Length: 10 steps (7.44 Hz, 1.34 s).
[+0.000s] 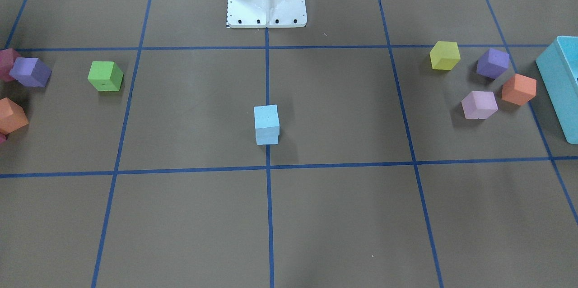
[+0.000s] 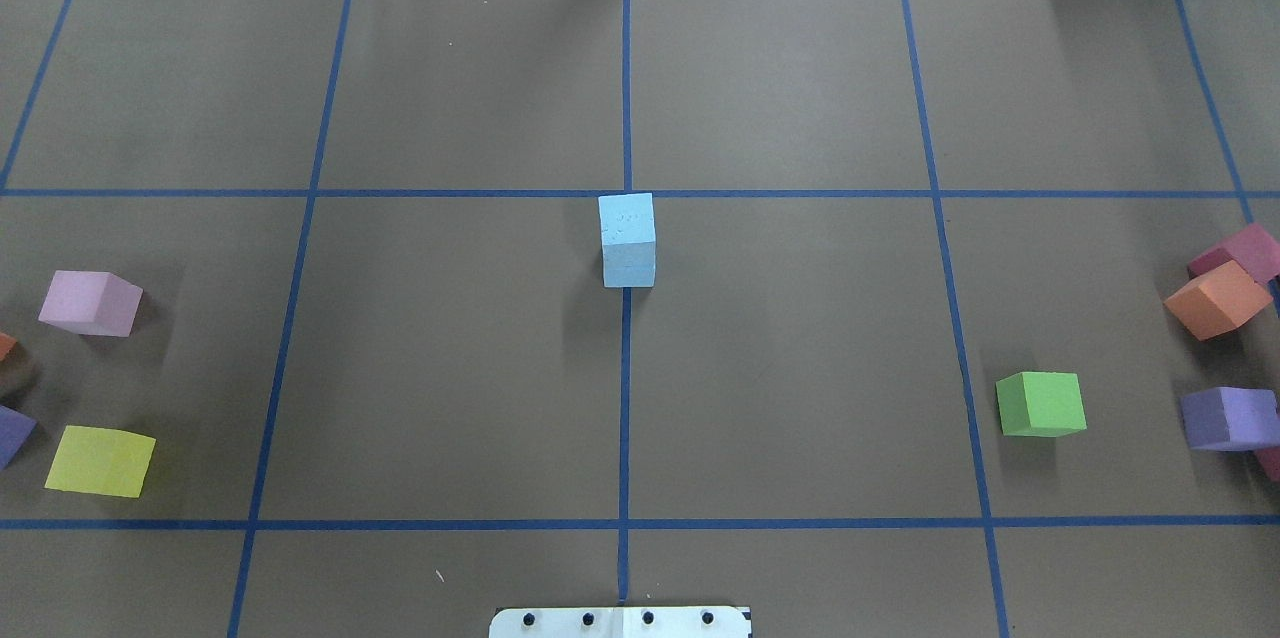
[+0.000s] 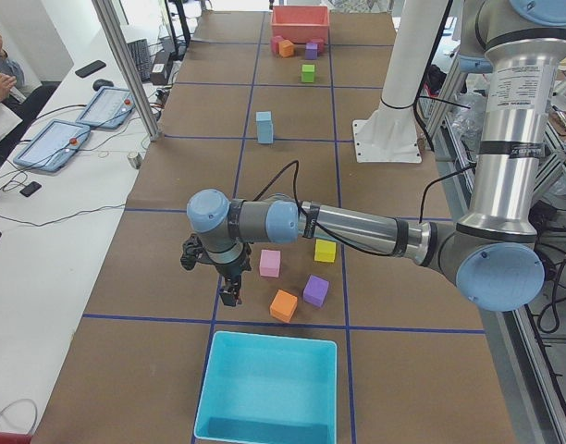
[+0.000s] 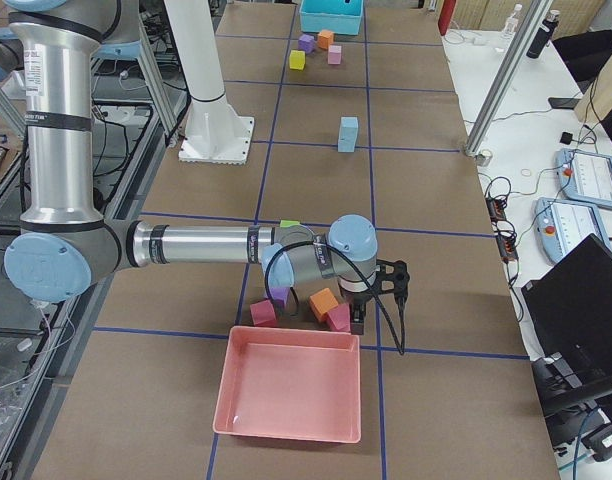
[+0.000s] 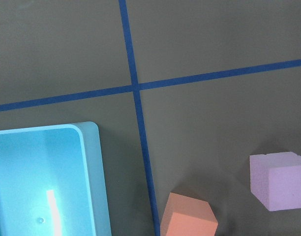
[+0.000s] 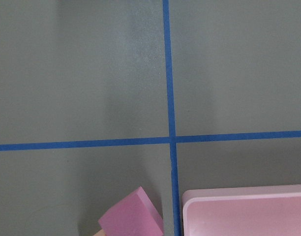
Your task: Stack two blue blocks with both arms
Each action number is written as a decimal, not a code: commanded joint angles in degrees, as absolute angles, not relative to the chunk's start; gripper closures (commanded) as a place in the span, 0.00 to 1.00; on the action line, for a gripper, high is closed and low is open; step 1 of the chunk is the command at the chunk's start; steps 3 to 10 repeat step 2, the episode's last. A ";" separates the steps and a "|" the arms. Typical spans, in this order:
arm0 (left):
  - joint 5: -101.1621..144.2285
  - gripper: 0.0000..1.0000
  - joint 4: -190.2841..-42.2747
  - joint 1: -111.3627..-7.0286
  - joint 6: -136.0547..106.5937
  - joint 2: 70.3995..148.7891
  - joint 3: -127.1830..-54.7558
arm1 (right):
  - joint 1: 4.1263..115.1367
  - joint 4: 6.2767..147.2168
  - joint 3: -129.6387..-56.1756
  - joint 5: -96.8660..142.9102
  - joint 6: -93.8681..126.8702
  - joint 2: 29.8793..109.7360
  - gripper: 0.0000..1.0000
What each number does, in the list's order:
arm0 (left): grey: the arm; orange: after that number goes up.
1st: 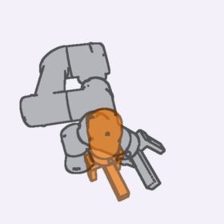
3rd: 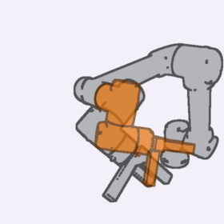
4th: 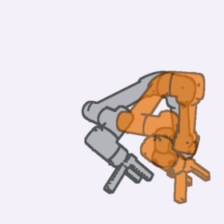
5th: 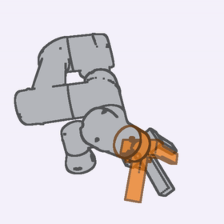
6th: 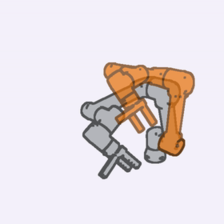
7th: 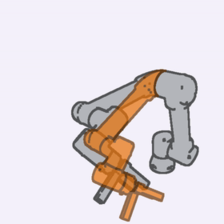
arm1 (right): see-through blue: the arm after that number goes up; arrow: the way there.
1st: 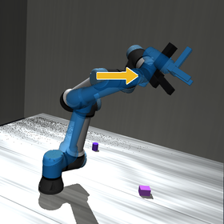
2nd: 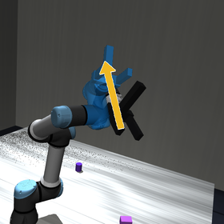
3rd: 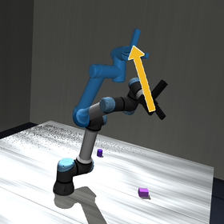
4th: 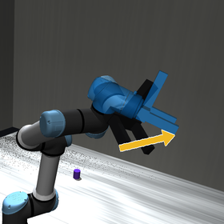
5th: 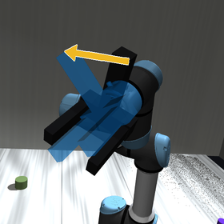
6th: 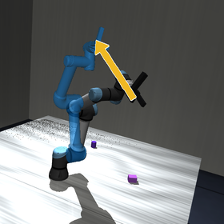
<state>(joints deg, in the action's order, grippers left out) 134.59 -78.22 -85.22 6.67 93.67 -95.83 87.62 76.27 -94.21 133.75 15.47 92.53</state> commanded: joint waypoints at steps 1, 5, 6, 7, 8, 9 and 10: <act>135.00 0.01 -78.22 -85.25 6.59 93.60 -95.80 | 87.54 76.20 -94.22 133.59 15.47 92.37 0.00; 135.09 0.01 -78.22 -85.25 6.24 93.60 -95.80 | 87.54 76.20 -94.22 133.51 15.47 92.29 0.00; 135.09 0.01 -78.22 -85.25 6.24 93.60 -95.80 | 87.54 76.20 -94.22 133.51 15.47 92.29 0.00; 135.09 0.01 -78.22 -85.25 6.24 93.60 -95.80 | 87.54 76.20 -94.22 133.51 15.47 92.29 0.00; 135.09 0.01 -78.22 -85.25 6.24 93.60 -95.80 | 87.54 76.20 -94.22 133.51 15.47 92.29 0.00; 135.09 0.01 -78.22 -85.25 6.24 93.60 -95.80 | 87.54 76.20 -94.22 133.51 15.47 92.29 0.00; 135.09 0.01 -78.22 -85.25 6.24 93.60 -95.80 | 87.54 76.20 -94.22 133.51 15.47 92.29 0.00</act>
